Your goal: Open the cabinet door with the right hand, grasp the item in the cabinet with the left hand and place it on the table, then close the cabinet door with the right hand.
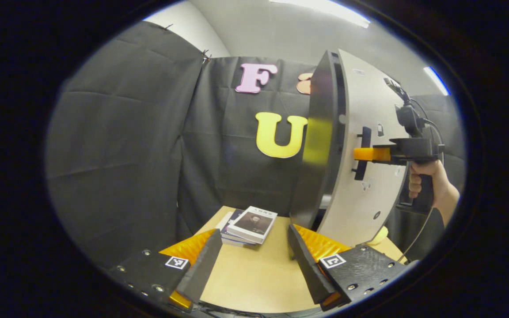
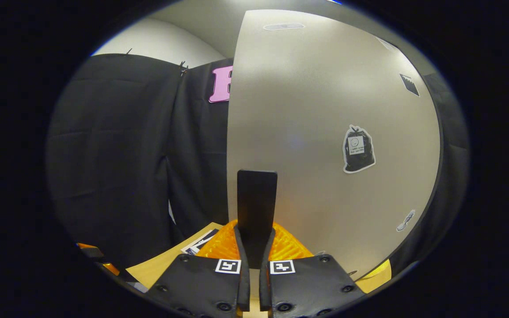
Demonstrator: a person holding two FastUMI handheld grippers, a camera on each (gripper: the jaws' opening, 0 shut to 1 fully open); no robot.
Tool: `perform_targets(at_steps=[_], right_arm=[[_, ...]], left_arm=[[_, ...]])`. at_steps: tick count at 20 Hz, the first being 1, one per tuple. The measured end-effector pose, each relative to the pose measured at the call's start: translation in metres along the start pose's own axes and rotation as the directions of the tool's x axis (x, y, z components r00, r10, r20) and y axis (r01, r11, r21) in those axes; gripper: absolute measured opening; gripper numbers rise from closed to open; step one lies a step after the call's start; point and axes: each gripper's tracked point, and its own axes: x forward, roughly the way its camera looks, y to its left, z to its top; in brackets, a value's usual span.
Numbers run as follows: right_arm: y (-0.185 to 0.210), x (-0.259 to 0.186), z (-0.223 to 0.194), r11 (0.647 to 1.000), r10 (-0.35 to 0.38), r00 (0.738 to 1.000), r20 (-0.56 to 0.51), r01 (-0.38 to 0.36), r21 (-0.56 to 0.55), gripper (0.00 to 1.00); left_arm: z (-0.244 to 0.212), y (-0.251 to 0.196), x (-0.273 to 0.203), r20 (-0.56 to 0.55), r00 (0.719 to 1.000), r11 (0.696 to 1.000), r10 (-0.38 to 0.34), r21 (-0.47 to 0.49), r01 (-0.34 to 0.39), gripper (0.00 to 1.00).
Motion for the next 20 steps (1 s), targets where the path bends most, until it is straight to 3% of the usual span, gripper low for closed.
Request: perform_targets(at_steps=[6, 12, 20], right_arm=[[0.005, -0.028, 0.001, 0.993, 0.115, 0.993, 0.006, -0.115, 0.014, 0.1], [-0.001, -0.037, -0.005, 0.978, 0.204, 0.979, 0.004, -0.204, 0.033, 0.1], [-0.014, -0.049, -0.01, 0.949, 0.312, 0.95, 0.011, -0.312, 0.047, 0.1]], left_arm=[[-0.01, -0.064, -0.033, -0.003, 1.0, 1.0, -0.029, -0.002, 0.029, 0.92], [-0.016, -0.089, -0.067, 0.024, 0.999, 0.998, 0.041, 0.04, -0.042, 0.92], [-0.04, -0.116, -0.133, 0.021, 0.992, 0.991, 0.125, -0.053, -0.123, 0.92]])
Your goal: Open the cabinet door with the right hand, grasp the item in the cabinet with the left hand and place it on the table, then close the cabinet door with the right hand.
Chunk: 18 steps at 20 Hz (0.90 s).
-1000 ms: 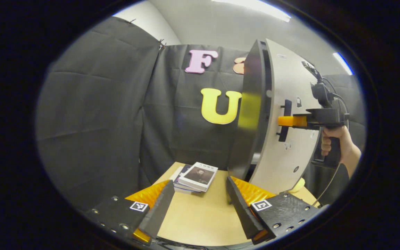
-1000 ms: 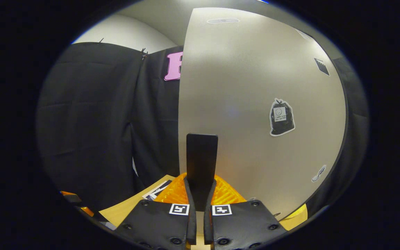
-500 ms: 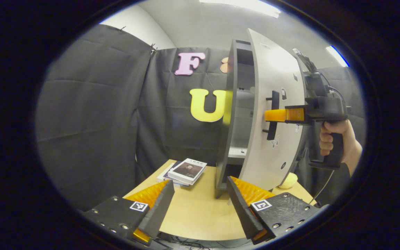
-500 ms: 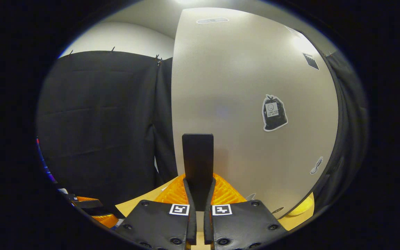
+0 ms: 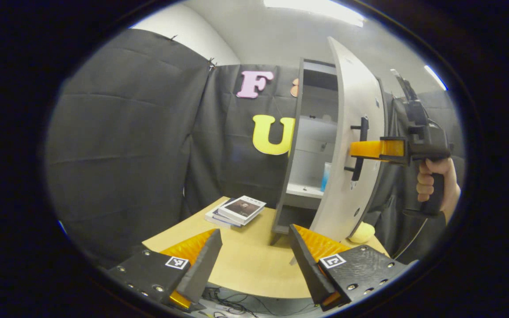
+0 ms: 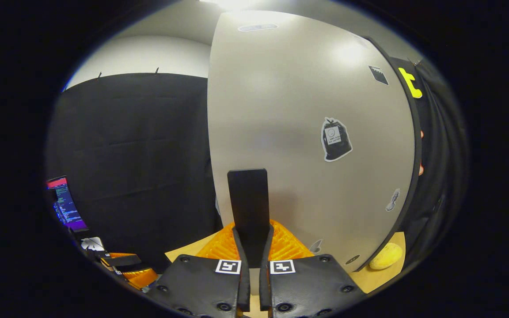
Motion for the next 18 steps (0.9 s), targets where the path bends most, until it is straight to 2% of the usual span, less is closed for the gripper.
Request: perform_targets(at_steps=[6, 10, 15, 18], right_arm=[[-0.009, -0.012, -0.003, 0.998, 0.042, 0.999, 0.012, -0.042, 0.038, 0.1], [-0.016, -0.018, -0.005, 0.997, 0.053, 0.998, 0.03, -0.055, 0.063, 0.1], [-0.024, -0.025, -0.006, 0.997, 0.027, 0.999, 0.034, -0.03, 0.077, 0.1], [-0.03, -0.028, -0.006, 0.995, -0.018, 0.999, 0.047, 0.014, 0.095, 0.1]], left_arm=[[0.003, -0.013, -0.022, 0.004, 1.0, 0.997, 0.014, 0.072, -0.014, 0.92], [0.01, -0.04, -0.021, 0.009, 1.0, 0.996, -0.029, 0.089, 0.028, 0.92], [0.01, -0.082, -0.002, 0.005, 0.996, 0.991, -0.085, 0.108, 0.084, 0.92], [0.003, -0.104, 0.005, -0.013, 0.991, 0.985, -0.131, 0.11, 0.132, 0.92]])
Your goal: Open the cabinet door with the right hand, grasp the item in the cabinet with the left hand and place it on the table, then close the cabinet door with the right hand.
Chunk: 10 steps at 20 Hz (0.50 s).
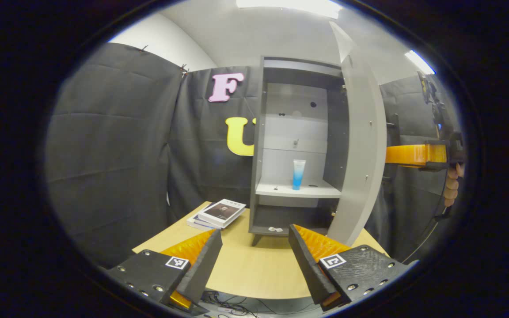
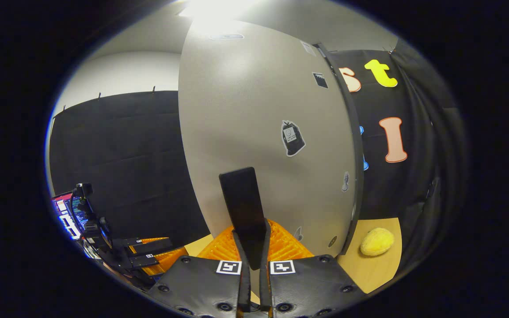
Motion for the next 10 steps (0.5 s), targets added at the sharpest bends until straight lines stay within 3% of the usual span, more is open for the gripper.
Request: perform_targets(at_steps=[10], right_arm=[[-0.026, -0.033, 0.003, 0.995, -0.091, 0.994, 0.059, 0.093, -0.026, 0.09]], left_arm=[[-0.012, -0.029, 0.028, -0.059, 0.995, 0.996, -0.084, 0.001, 0.084, 0.92]])
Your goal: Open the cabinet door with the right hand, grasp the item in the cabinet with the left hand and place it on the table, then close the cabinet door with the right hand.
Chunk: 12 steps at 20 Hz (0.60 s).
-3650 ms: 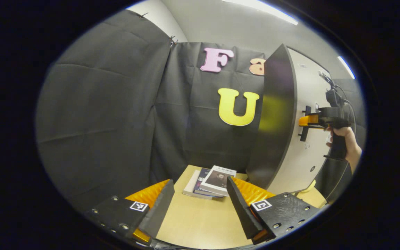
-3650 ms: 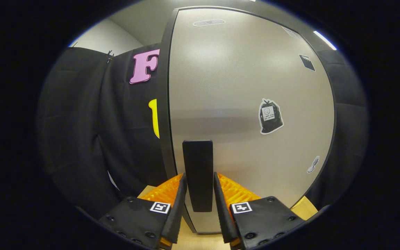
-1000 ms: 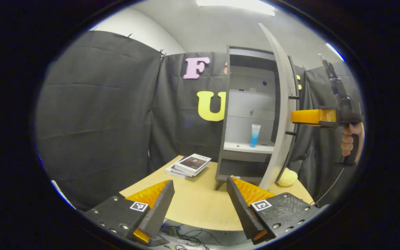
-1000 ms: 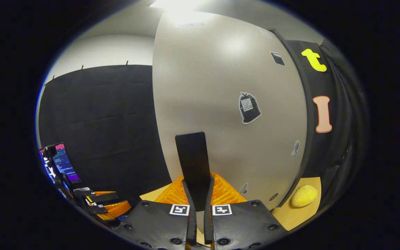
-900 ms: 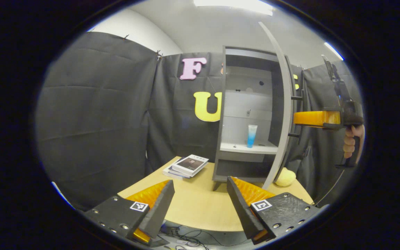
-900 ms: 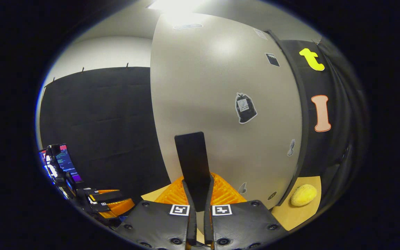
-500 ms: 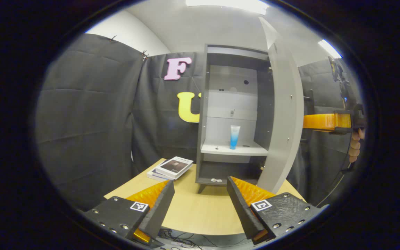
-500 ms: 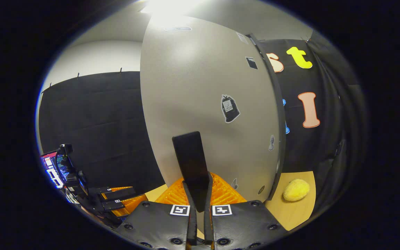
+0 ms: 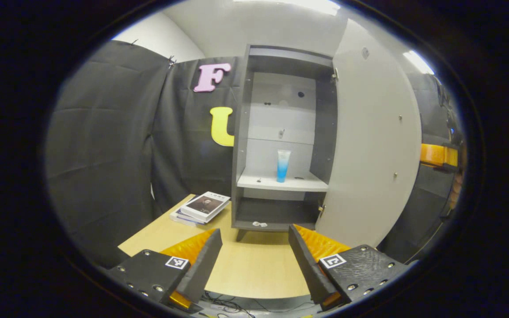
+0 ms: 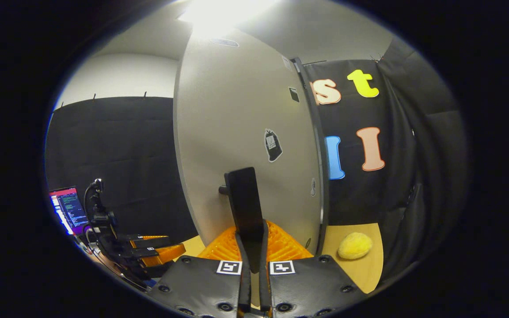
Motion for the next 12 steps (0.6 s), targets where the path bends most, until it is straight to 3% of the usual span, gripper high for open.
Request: perform_targets(at_steps=[7, 10, 12], right_arm=[[-0.039, -0.024, 0.0, 0.989, -0.147, 0.989, -0.01, 0.147, 0.008, 0.06], [-0.061, -0.034, -0.001, 0.972, -0.229, 0.973, -0.019, 0.229, 0.058, 0.05], [-0.064, -0.034, -0.005, 0.965, -0.235, 0.971, -0.042, 0.239, 0.108, 0.08]], left_arm=[[-0.001, -0.001, 0.014, -0.018, 0.999, 0.999, -0.047, 0.0, 0.047, 0.92], [-0.001, 0.004, 0.023, -0.023, 0.998, 0.998, -0.057, -0.018, 0.057, 0.92], [0.008, 0.017, 0.027, -0.008, 0.999, 0.998, -0.051, -0.024, 0.051, 0.92]])
